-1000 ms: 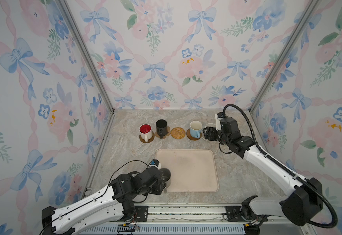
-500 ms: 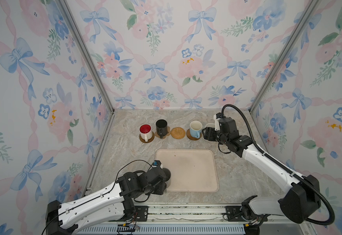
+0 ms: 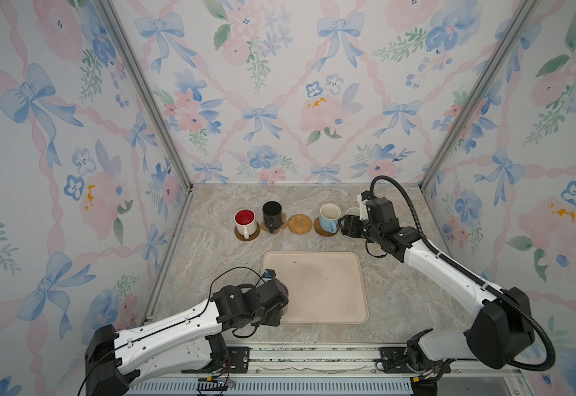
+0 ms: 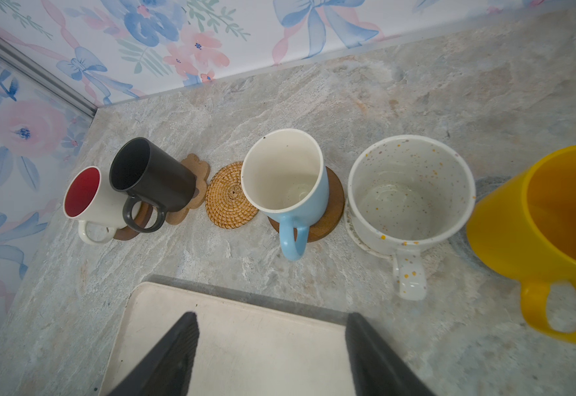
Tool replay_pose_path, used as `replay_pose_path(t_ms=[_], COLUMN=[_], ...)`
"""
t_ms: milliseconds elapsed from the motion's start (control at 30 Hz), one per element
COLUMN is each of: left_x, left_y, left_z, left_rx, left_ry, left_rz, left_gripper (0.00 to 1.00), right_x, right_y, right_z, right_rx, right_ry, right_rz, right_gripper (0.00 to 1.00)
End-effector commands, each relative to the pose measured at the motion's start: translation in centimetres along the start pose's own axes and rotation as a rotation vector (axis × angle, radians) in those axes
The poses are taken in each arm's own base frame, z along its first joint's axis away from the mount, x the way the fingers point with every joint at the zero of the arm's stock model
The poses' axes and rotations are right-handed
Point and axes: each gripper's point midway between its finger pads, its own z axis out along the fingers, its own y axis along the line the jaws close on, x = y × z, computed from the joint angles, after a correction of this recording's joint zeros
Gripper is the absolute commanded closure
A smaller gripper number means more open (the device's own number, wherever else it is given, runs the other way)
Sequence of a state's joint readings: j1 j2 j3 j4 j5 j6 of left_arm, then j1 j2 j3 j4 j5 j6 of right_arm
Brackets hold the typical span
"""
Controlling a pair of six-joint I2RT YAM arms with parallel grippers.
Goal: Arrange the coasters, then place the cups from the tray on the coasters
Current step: 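Close the left gripper on the grey mug's rim, then lift the grey mug off the tray with the left gripper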
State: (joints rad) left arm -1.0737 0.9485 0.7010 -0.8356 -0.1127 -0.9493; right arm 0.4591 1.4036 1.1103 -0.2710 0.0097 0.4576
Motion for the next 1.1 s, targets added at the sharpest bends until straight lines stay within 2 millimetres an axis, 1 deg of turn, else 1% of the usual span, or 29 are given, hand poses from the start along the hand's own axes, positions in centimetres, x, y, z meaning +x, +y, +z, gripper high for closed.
replay_pose_path(t_ms=[0,33,67,333,467,767,1067], left_x=[-1.1,-1.1,-2.0,-3.5,-3.6,-3.8,-3.5], left_y=[-0.2,0.0,-0.7,-0.6,-0.5,0.9,1.1], left_z=[-0.1,0.0,-0.6,-0.1,0.4,1.3,1.9], left_rx=[-0.028,-0.043,-0.03,-0.106,-0.126,-0.179,-0.171], left_ry=[-0.037,-0.038,-0.059,-0.086,-0.064,-0.05,-0.048], left_rz=[0.043,0.052,0.052,0.124,0.148,0.133,0.114], left_gripper=[0.61,0.61,0.61,0.57,0.56,0.57,0.63], right_x=[-0.3,-0.3,-0.2,0.1,0.3,0.5,0.7], right_y=[-0.2,-0.2,-0.3,-0.4,-0.5,-0.9,-0.9], right_z=[0.6,0.8,0.9,1.9,2.4,3.0,3.6], right_rx=[-0.006,-0.008,-0.009,-0.014,-0.014,-0.015,-0.023], right_ry=[-0.002,0.002,0.006,0.028,0.042,0.056,0.071], right_rz=[0.022,0.024,0.028,0.035,0.039,0.049,0.059], right_gripper=[0.29,0.29,0.29,0.29,0.3,0.3,0.3])
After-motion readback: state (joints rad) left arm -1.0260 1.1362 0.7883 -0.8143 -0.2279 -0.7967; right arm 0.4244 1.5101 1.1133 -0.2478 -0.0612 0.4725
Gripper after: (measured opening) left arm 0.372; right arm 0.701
